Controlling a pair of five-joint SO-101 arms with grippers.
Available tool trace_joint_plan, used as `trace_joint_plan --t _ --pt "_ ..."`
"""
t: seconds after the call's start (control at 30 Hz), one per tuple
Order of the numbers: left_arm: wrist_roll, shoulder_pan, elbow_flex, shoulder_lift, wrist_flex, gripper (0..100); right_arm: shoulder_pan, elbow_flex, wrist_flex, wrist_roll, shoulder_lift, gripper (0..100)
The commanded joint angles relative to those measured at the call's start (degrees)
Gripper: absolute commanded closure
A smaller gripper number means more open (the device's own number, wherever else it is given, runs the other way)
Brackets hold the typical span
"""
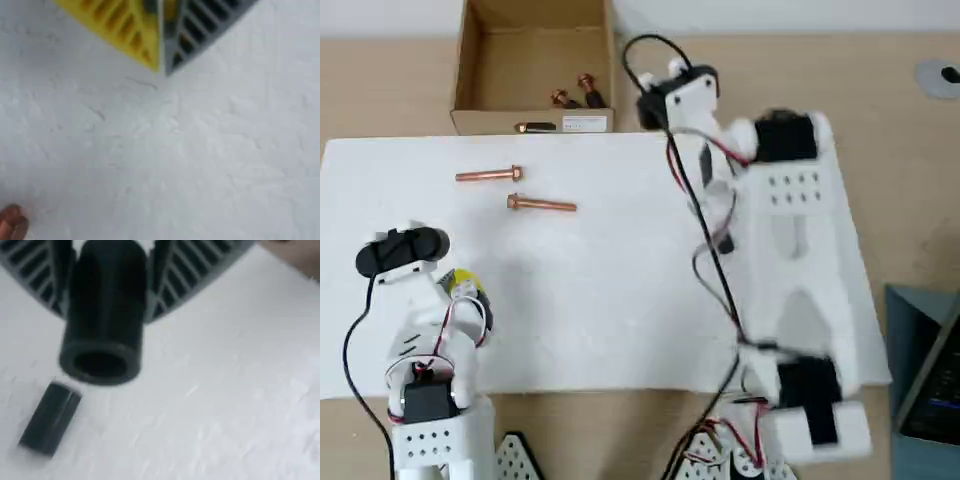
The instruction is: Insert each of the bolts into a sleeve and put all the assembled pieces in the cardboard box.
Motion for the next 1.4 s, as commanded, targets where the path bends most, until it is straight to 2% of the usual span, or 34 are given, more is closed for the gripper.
trace_joint_plan --t 0.0,0.2,0.4,0.63,0.77,0.97,1.37 --pt "-0.3 -0.4 0.5 -0.6 -1.0 99 2.4 7.3 0.9 0.1 -12.3 98.8" --pt "-0.4 -1.4 -5.6 0.0 2.4 99 8.5 19.6 -2.9 0.1 -25.2 98.8" --pt "-4.7 -1.8 -14.6 4.8 7.5 99 13.1 27.6 -4.7 0.1 -32.7 98.8" --pt "-4.7 -1.8 -31.8 26.5 7.8 99 16.9 32.3 -10.1 -0.1 -37.8 98.8" --pt "-4.7 -1.8 -41.8 41.0 7.7 100 17.3 35.3 -12.8 -3.6 -40.2 98.8" --pt "-4.9 -1.8 -55.3 59.6 7.8 100 17.3 41.9 -15.8 -4.0 -42.9 98.8" --pt "-19.8 -1.5 -76.9 86.2 8.0 100 17.3 51.7 -19.8 -4.0 -47.4 98.8"
